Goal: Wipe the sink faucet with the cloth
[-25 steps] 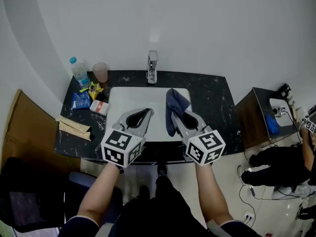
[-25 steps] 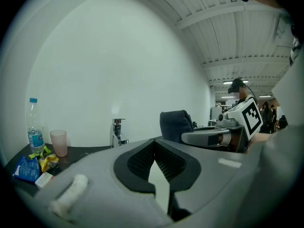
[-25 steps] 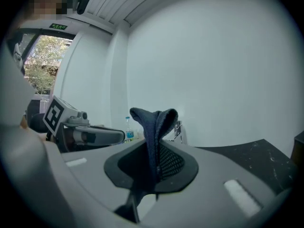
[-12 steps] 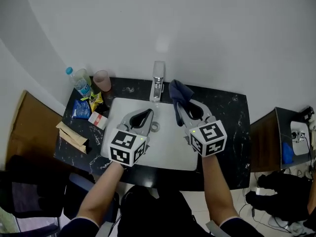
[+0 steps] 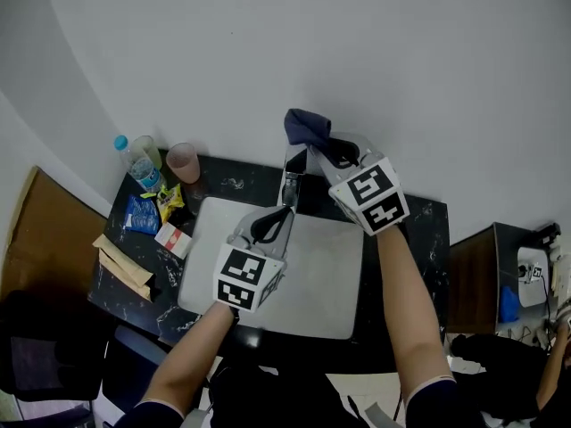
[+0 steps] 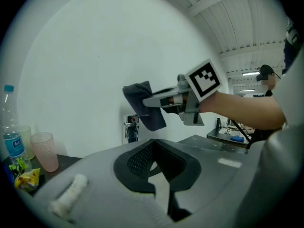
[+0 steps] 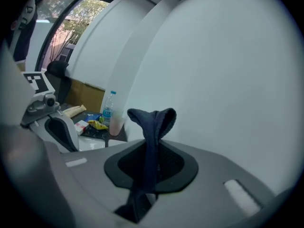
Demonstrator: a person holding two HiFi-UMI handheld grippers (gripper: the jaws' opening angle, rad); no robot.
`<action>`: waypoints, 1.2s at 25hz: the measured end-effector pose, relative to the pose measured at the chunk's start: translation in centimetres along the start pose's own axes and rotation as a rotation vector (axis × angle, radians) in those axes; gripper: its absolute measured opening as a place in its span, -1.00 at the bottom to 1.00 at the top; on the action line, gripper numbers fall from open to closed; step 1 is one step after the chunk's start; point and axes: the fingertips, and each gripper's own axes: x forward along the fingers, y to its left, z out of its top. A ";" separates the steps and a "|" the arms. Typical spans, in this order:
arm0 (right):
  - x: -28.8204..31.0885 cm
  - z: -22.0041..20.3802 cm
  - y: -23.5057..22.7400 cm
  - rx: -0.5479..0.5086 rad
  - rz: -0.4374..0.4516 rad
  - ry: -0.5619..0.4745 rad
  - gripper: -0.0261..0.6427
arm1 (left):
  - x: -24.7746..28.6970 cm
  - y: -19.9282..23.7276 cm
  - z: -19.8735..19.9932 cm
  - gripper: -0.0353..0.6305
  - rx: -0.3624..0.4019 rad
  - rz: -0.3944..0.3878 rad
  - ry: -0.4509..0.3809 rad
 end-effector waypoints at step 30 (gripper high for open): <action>-4.5 -0.6 12.4 -0.083 0.338 0.140 -0.77 | 1.3 1.1 -2.1 -0.89 -0.008 -0.068 0.025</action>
